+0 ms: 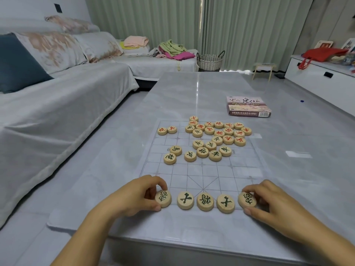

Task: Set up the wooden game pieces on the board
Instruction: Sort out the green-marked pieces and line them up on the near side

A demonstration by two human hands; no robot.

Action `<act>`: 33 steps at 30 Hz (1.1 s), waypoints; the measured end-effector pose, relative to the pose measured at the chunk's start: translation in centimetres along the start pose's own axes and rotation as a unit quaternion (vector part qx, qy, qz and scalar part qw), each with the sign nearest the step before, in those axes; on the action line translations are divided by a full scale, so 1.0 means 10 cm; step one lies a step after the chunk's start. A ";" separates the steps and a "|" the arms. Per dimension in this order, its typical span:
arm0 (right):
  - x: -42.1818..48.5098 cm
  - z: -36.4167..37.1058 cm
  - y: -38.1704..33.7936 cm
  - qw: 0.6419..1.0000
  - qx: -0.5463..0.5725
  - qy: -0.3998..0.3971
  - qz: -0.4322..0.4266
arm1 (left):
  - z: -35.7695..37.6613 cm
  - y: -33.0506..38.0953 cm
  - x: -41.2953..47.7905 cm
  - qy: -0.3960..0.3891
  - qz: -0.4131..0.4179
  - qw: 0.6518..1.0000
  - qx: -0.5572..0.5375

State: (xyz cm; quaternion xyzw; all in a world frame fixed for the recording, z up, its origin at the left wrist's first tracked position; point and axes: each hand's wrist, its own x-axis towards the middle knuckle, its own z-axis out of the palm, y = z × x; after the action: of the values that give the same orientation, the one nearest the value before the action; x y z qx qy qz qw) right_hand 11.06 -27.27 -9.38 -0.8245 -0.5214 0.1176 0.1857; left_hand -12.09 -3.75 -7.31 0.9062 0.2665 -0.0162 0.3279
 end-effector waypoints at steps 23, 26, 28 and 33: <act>0.03 -0.03 -0.04 0.999 0.035 -0.015 0.029 | 0.00 0.04 0.04 -0.011 -0.007 1.000 0.027; 0.02 -0.03 -0.04 0.999 0.032 -0.018 0.033 | 0.00 0.05 0.03 -0.011 -0.008 0.999 0.030; 0.02 -0.03 -0.05 0.999 0.031 -0.021 0.032 | -0.01 0.06 0.03 -0.011 -0.008 0.999 0.029; 0.02 -0.05 -0.03 0.998 0.027 -0.040 0.035 | 0.00 0.06 0.03 -0.012 -0.012 0.999 0.036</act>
State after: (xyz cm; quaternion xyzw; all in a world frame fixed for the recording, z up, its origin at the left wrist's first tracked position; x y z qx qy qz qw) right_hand 11.08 -27.01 -8.76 -0.8316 -0.4957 0.1710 0.1831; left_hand -11.56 -3.98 -7.00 0.9138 0.2727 -0.0405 0.2981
